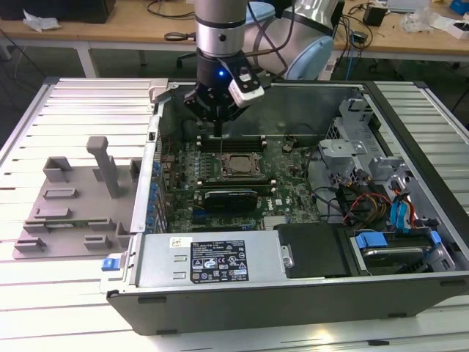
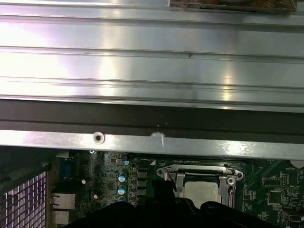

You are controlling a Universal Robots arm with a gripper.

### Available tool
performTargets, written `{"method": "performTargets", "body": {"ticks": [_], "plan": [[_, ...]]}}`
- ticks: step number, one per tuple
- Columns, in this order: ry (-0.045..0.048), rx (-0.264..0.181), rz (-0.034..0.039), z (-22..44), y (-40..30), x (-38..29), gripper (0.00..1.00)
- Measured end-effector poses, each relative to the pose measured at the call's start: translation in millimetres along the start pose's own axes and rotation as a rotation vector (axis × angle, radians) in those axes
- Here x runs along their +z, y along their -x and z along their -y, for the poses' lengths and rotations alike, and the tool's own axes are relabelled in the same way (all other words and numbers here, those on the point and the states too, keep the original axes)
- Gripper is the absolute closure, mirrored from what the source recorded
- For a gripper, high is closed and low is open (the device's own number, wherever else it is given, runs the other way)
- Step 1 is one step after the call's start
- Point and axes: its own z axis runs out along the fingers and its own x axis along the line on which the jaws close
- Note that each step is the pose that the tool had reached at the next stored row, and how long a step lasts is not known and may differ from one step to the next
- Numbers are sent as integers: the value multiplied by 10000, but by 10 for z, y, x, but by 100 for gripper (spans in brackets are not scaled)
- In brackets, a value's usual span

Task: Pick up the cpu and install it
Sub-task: 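Install the first cpu locking lever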

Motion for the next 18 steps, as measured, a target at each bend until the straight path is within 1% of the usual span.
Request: {"method": "performTargets", "body": {"ticks": [2, 3, 4, 5, 6, 7, 8, 9, 11, 12, 13, 18], "plan": [[-1, 0, -2, 1, 22, 0, 89], [0, 1, -3, 2, 47, 0, 89], [1, 1, -10, 5, 125, 0, 89], [1, 2, -12, 5, 143, 0, 89], [1, 0, -12, 5, 143, 1, 89], [244, -2, -3, 36, 143, 16, 89], [436, -1, 3, 79, 141, 24, 89], [589, -2, 10, 115, 139, 32, 89], [767, -4, 16, 157, 139, 47, 89], [836, -4, 16, 163, 144, 56, 89], [859, -4, 17, 164, 146, 60, 89], [857, -4, 14, 164, 146, 62, 89]]}}
